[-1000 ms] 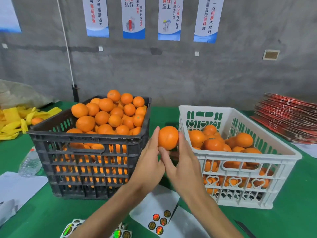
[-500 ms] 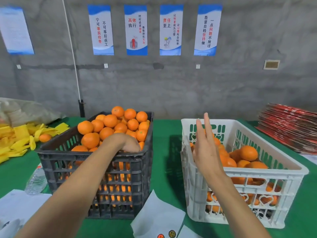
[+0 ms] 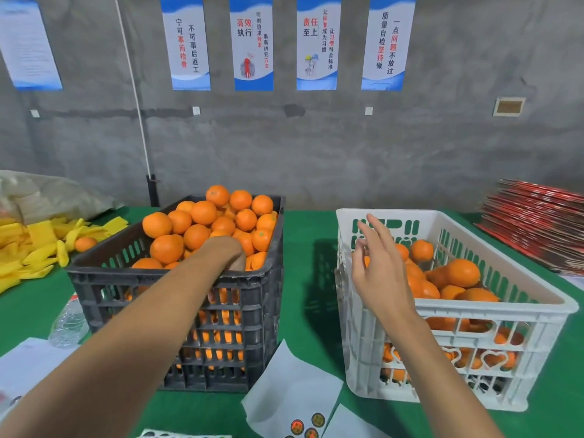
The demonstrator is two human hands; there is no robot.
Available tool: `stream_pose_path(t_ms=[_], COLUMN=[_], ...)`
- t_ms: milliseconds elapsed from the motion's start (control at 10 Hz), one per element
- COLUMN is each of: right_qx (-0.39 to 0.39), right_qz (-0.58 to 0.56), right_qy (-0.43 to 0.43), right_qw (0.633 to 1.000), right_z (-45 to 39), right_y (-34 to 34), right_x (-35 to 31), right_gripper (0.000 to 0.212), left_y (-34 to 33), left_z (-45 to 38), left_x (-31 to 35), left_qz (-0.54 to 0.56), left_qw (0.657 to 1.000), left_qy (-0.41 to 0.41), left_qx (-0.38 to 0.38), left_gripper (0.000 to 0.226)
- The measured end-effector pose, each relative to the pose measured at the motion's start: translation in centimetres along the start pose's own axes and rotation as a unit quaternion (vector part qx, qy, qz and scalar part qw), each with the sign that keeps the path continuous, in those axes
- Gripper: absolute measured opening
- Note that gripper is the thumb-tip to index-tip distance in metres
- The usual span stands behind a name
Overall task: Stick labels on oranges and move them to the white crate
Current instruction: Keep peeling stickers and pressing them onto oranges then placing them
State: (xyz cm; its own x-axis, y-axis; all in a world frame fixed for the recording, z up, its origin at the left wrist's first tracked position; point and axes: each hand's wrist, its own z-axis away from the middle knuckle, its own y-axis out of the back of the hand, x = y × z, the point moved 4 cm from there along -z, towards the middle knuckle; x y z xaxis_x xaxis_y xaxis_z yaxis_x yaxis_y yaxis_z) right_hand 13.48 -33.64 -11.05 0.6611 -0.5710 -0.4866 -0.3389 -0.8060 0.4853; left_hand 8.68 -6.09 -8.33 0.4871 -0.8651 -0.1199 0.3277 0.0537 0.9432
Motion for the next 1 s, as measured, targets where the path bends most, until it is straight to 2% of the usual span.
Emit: stream_pose_path(t_ms=[100,200,300,400,500,600,700,800,900,1000], right_qx=[0.005,-0.006,-0.033,-0.013,0.015,0.029,0.035,-0.035,-0.179,-0.294], right_qz=[0.015,-0.007,-0.107,-0.172,-0.195,-0.219,-0.234,-0.218,-0.163,-0.122], right_qy=[0.041,0.123,0.121,0.097,0.091,0.112,0.119,0.1,0.09,0.063], right_qw=[0.999,0.992,0.986,0.98,0.977,0.969,0.964,0.97,0.966,0.946], right_z=[0.4,1.4,2.2,2.8,4.2,7.1,10.0,12.8,16.1,18.8], right_y=[0.2,-0.6,-2.1,-2.8,-2.6,-2.4,-2.6,-3.2,-4.2,-5.6], right_x=[-0.9,-3.0,-5.7,-7.5,-7.4,-6.4,-4.6,-1.8,1.4,3.9], right_gripper=[0.042,0.043,0.046,0.046,0.046,0.049,0.045,0.04,0.044,0.041], left_y=[0.7,1.8,1.7,0.0,-3.0,-5.9,-9.2,-13.6,-19.6,-25.1], left_z=[-0.4,0.2,3.3,6.7,9.0,9.8,9.7,8.3,6.2,4.1], left_x=[-0.2,-0.1,0.6,3.0,4.7,5.3,6.4,7.1,6.7,6.1], left_qz=[0.124,0.201,0.367,0.449,0.467,0.423,0.411,0.427,0.423,0.467], left_qw=[0.989,0.944,0.793,0.685,0.646,0.642,0.655,0.695,0.749,0.795], left_qy=[-0.03,-0.067,-0.154,-0.282,-0.356,-0.368,-0.371,-0.372,-0.379,-0.326], left_qx=[0.078,0.251,0.461,0.5,0.488,0.522,0.514,0.442,0.342,0.21], left_gripper=[0.049,0.062,0.058,0.057,0.056,0.056,0.067,0.073,0.067,0.073])
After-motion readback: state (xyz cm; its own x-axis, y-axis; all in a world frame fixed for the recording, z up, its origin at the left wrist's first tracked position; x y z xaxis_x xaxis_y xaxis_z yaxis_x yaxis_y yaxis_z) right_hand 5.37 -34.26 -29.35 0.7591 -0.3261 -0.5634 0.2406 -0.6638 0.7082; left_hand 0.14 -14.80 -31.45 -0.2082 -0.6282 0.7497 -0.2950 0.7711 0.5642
